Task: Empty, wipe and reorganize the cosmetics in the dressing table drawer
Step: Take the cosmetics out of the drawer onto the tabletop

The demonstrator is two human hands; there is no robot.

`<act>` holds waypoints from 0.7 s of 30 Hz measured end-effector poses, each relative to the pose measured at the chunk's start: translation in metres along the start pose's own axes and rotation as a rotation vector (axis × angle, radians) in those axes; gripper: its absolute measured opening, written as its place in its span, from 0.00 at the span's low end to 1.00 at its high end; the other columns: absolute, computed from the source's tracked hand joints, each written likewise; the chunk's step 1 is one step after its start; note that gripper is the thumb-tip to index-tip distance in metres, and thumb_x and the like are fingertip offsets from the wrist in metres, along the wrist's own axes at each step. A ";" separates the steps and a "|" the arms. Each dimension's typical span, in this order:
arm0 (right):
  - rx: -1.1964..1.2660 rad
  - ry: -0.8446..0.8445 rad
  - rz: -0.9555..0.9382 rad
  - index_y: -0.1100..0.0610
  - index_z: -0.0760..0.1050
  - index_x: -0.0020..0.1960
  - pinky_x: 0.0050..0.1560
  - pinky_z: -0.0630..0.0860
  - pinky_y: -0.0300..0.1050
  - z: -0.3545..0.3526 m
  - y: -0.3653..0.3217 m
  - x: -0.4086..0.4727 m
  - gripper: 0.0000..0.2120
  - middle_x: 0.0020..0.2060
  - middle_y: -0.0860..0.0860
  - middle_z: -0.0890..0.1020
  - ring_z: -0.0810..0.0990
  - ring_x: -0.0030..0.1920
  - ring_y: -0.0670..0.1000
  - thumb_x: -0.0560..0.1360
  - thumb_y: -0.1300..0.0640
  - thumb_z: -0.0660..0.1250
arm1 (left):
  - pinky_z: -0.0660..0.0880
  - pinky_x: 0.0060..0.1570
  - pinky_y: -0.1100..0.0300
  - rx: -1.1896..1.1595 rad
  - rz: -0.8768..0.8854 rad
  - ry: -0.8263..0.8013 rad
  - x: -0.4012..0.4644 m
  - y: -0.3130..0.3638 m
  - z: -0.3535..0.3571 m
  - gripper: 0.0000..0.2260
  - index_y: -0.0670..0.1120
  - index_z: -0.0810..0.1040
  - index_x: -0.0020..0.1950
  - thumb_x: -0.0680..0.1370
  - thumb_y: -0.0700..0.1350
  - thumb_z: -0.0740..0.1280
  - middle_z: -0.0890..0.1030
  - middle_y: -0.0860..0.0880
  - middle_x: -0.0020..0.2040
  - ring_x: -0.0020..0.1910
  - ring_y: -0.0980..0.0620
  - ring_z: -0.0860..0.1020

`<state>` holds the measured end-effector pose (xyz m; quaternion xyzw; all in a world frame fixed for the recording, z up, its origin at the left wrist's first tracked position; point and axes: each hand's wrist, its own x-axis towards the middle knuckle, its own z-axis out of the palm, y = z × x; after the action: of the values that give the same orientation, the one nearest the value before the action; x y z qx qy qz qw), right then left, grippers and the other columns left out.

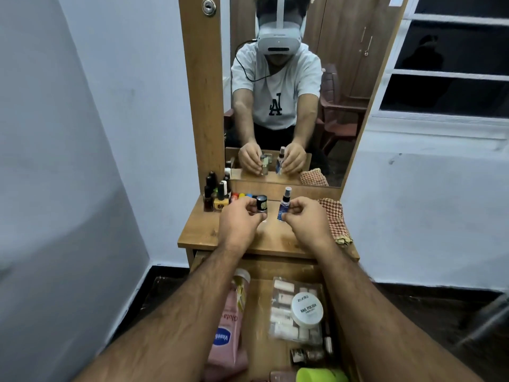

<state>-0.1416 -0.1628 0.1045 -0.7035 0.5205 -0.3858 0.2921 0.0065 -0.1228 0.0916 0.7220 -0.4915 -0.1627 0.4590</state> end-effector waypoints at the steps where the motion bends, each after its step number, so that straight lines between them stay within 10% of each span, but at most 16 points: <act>1: -0.033 -0.001 0.005 0.52 0.81 0.46 0.44 0.75 0.40 0.003 0.002 0.010 0.08 0.37 0.43 0.81 0.79 0.40 0.44 0.71 0.64 0.73 | 0.75 0.46 0.62 0.033 0.005 -0.003 0.008 0.001 0.005 0.11 0.50 0.82 0.52 0.71 0.47 0.77 0.83 0.55 0.44 0.45 0.56 0.80; 21: -0.175 0.053 0.067 0.55 0.84 0.50 0.56 0.78 0.45 0.047 0.021 0.077 0.07 0.47 0.51 0.86 0.82 0.50 0.50 0.73 0.61 0.73 | 0.78 0.49 0.55 0.366 -0.044 0.034 0.067 0.008 0.035 0.11 0.53 0.83 0.55 0.73 0.50 0.75 0.84 0.50 0.50 0.50 0.50 0.80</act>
<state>-0.0997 -0.2423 0.0812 -0.6980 0.5832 -0.3471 0.2283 0.0093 -0.1991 0.0944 0.8067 -0.4891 -0.0687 0.3246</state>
